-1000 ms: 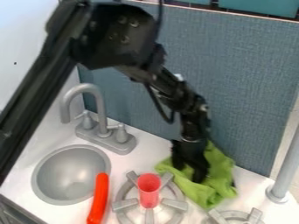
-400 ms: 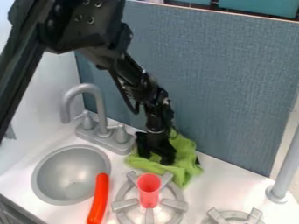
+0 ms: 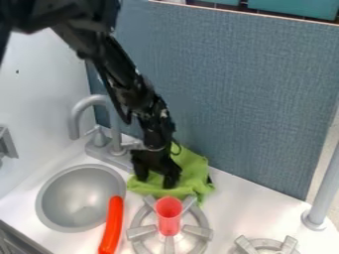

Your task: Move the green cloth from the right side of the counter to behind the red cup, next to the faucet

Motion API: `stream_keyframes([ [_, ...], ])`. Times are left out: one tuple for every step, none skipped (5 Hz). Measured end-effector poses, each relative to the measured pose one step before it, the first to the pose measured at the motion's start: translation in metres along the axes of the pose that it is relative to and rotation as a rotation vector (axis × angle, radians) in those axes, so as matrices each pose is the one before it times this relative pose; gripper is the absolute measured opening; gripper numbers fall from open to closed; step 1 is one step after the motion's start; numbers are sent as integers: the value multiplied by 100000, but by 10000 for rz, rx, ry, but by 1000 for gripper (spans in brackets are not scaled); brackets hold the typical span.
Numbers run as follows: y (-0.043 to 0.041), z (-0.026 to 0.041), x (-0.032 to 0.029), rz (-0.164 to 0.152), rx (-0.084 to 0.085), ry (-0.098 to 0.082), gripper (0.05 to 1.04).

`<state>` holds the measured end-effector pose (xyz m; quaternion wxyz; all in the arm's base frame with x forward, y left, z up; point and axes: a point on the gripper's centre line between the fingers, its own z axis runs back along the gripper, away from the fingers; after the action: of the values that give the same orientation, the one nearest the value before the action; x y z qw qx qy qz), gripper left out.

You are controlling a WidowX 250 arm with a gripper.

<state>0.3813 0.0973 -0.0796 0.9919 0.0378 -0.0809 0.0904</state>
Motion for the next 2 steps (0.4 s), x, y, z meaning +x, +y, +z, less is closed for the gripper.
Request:
stream_keyframes([
  [-170,3076,437,451,-205,-605,1001],
  [-388,2683,-1038,94,-224,206,1001],
])
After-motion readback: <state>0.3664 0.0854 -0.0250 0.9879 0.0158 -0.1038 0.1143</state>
